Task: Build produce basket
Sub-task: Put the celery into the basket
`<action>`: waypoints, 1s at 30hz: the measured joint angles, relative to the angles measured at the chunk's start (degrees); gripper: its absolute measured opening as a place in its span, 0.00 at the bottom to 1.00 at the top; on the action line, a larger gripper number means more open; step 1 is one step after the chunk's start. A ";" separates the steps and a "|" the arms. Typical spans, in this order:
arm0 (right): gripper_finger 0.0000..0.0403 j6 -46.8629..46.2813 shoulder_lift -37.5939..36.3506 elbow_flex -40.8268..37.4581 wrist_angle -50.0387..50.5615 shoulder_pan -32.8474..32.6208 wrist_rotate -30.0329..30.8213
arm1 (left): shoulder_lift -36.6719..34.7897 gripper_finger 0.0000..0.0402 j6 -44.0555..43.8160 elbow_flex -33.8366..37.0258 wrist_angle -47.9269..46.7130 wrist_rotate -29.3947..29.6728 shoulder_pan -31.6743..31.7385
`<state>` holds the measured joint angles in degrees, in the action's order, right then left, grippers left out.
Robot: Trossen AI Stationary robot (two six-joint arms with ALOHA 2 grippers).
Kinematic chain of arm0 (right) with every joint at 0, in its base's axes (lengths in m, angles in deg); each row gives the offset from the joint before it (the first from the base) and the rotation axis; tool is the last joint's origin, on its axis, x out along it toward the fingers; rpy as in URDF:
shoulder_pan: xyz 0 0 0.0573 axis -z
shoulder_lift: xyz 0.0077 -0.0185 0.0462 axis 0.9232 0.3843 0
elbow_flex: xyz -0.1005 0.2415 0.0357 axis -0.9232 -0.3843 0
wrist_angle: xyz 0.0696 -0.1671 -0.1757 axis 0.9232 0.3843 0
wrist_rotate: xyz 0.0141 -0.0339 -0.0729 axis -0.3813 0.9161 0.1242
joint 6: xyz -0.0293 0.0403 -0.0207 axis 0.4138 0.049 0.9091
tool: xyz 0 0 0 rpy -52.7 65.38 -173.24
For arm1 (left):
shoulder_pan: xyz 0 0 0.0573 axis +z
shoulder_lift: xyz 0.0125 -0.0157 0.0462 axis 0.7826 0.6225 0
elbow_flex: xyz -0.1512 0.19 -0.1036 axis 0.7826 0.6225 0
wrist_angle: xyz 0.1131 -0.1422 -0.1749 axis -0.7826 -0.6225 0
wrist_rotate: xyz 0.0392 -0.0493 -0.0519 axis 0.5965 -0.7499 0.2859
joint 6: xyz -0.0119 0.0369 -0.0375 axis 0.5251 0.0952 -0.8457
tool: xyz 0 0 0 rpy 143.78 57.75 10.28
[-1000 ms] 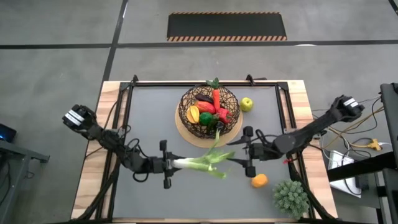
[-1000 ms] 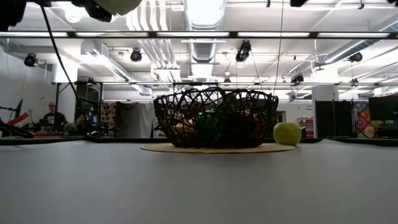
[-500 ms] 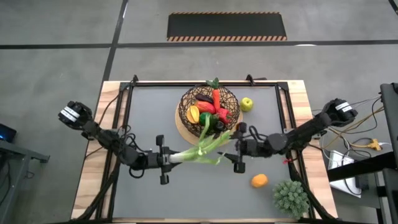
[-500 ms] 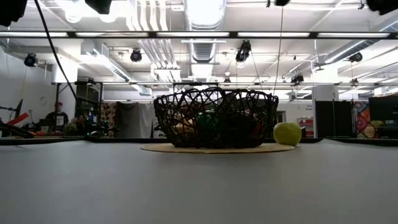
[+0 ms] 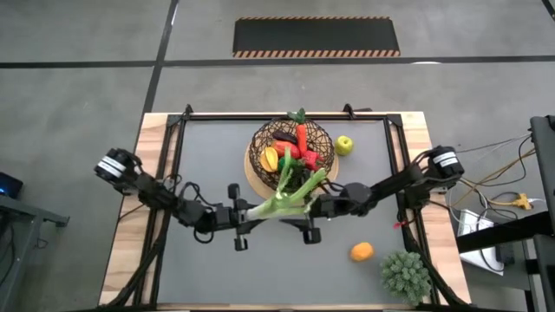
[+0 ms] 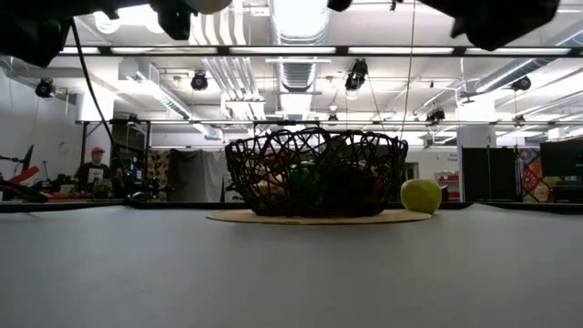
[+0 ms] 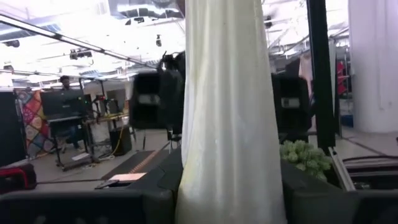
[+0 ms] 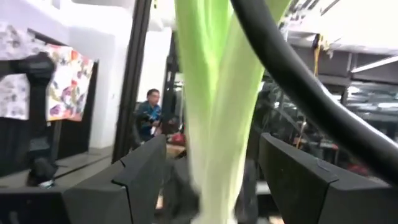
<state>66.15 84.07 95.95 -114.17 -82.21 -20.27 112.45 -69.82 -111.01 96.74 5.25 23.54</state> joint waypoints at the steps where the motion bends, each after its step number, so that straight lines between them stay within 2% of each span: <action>1: 0.59 0.41 0.29 0.76 0.10 0.15 -0.07 | 0.34 0.27 -0.01 -0.01 0.05 -0.02 0.03; 12: 0.50 3.56 2.22 9.82 10.09 0.68 -0.71 | 1.36 0.27 -0.79 -0.38 0.91 1.31 1.30; 22: 0.21 3.84 2.15 11.72 13.40 0.68 -0.63 | 1.36 0.28 -0.96 -0.33 0.50 1.59 1.41; 26: 0.09 4.77 2.14 11.64 13.79 0.68 -0.80 | 1.36 0.35 -1.03 -0.28 0.44 1.73 1.43; 30: 0.06 5.15 1.99 11.63 14.91 0.61 -0.92 | 1.36 0.50 -1.22 -0.15 0.24 2.34 1.48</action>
<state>71.31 86.05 107.58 -99.26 -81.60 -21.19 113.81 -71.05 -111.16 96.98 7.59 25.03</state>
